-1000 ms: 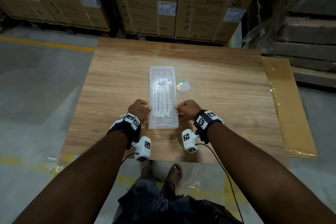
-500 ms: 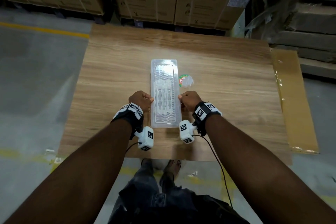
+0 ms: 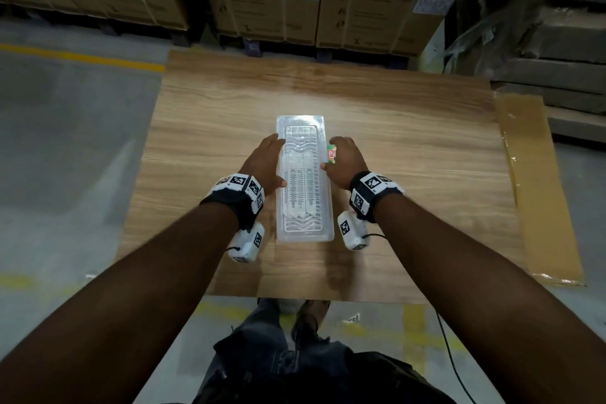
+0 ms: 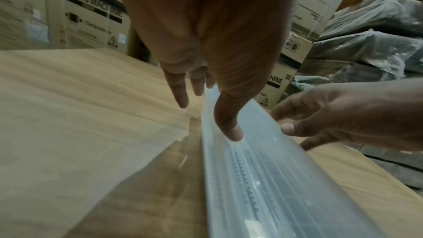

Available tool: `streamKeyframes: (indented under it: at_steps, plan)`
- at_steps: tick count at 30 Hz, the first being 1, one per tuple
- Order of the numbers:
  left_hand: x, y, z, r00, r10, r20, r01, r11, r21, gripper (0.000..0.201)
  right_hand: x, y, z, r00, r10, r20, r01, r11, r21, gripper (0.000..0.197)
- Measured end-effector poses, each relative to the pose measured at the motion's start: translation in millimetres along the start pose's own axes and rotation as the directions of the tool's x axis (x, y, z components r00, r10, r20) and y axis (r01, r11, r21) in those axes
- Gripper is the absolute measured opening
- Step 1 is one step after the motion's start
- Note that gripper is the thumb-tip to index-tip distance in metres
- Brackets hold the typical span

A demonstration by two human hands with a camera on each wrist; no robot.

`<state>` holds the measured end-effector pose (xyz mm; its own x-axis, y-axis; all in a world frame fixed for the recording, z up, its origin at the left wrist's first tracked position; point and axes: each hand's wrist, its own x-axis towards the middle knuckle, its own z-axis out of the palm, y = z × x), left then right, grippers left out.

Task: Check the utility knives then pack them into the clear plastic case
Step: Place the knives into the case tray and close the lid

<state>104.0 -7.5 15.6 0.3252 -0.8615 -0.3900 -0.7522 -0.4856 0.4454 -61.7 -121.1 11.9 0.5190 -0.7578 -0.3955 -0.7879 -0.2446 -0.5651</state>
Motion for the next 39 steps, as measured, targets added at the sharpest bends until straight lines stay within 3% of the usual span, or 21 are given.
streamKeyframes:
  at_steps: [4, 11, 15, 21, 24, 27, 30, 39]
  plan:
    - [7.8, 2.1, -9.8, 0.994, 0.001, 0.11, -0.01, 0.997, 0.082, 0.106, 10.7, -5.7, -2.9, 0.987, -0.157, 0.038, 0.161, 0.973, -0.162, 0.073]
    - [11.1, -0.1, -8.3, 0.994, 0.004, 0.107, -0.012, 0.997, 0.075, 0.104, 15.9, -9.1, -7.2, 0.987, -0.161, 0.031, 0.163, 0.967, -0.195, 0.067]
    - [11.8, 0.4, -11.7, 0.992, 0.005, 0.127, -0.018, 0.995, 0.096, 0.104, 18.4, -11.2, -11.8, 0.983, -0.171, 0.072, 0.185, 0.937, -0.297, 0.065]
    - [20.4, 16.0, -21.0, 0.997, 0.013, 0.074, -0.026, 0.984, 0.177, 0.097, 32.3, -28.5, -24.2, 0.978, -0.168, 0.127, 0.207, 0.878, -0.431, 0.08]
    - [33.2, 21.0, -32.7, 0.998, 0.036, 0.053, -0.047, 0.974, 0.224, 0.105, 42.4, -33.2, -26.0, 0.969, -0.202, 0.142, 0.245, 0.859, -0.449, 0.098]
    - [46.5, 18.2, -40.6, 0.98, 0.064, 0.186, -0.124, 0.937, 0.327, 0.122, 52.0, -34.2, -24.0, 0.947, -0.225, 0.231, 0.31, 0.832, -0.46, 0.114]
    - [55.2, 12.9, -40.5, 0.949, 0.069, 0.307, -0.196, 0.892, 0.406, 0.134, 58.2, -32.8, -22.1, 0.92, -0.224, 0.32, 0.359, 0.807, -0.468, 0.113]
    - [65.6, 4.9, -34.7, 0.934, 0.108, 0.34, -0.224, 0.92, 0.321, 0.136, 64.5, -34.3, -17.6, 0.919, -0.239, 0.313, 0.374, 0.778, -0.504, 0.11]
